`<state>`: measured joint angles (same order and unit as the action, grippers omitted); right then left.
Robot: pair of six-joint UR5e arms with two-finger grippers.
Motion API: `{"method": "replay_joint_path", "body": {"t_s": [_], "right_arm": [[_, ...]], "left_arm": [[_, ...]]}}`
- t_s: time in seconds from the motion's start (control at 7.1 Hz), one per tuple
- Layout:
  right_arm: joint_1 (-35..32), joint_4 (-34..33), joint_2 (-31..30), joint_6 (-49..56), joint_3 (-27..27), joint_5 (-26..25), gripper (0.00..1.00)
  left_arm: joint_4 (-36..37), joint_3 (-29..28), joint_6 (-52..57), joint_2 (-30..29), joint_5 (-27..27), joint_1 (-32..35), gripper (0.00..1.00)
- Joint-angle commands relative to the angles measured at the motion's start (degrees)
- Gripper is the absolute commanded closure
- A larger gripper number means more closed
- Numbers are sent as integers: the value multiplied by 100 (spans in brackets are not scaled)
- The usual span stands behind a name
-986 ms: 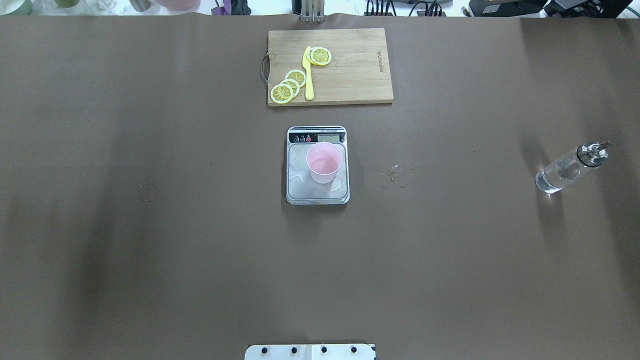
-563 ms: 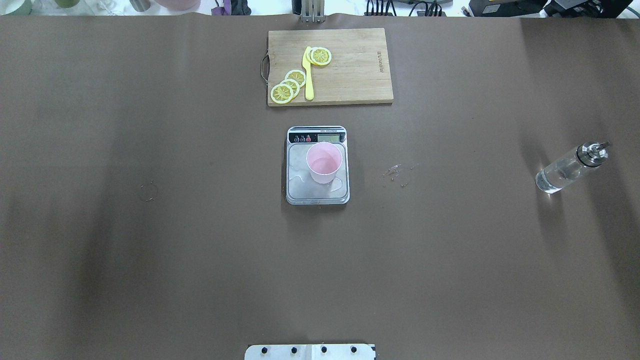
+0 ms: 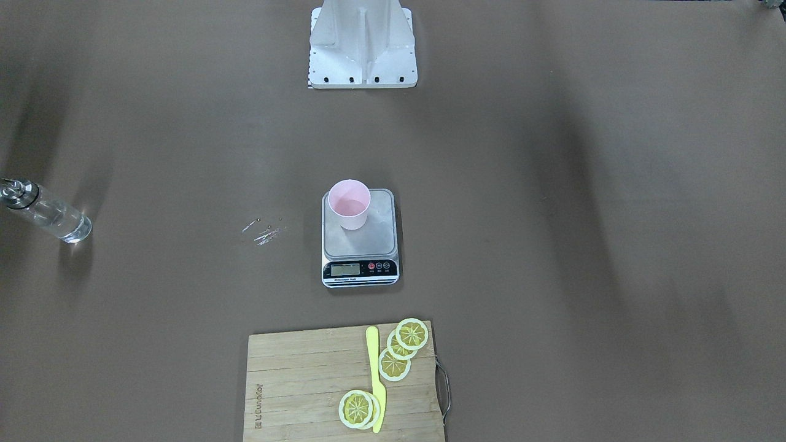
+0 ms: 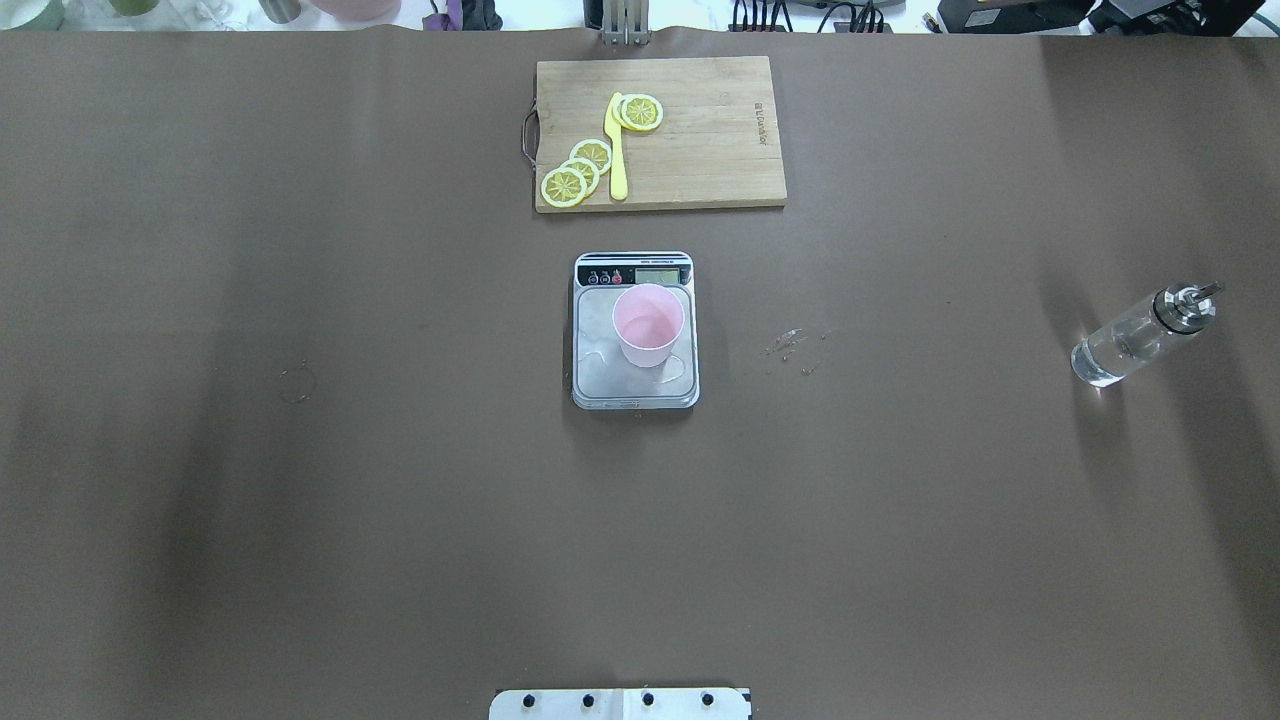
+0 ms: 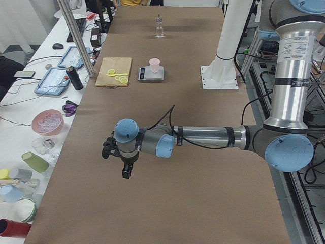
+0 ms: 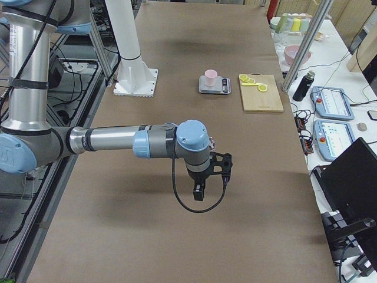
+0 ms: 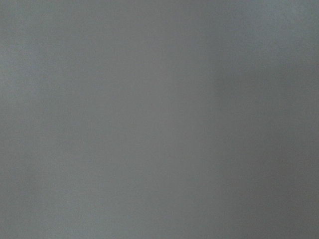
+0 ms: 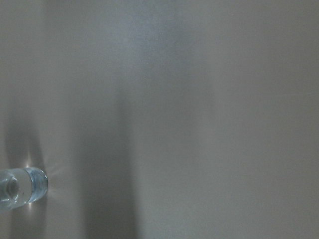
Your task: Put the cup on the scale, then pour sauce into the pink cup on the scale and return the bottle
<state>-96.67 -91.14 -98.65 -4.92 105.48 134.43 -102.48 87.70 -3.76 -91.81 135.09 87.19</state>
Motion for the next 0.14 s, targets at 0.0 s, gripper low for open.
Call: {"method": "replay_joint_path", "body": {"t_s": [0.0], "right_arm": [[8, 9, -14, -9, 34, 5, 0]], "left_arm": [[0, 1, -46, -4, 0, 0, 1]]}}
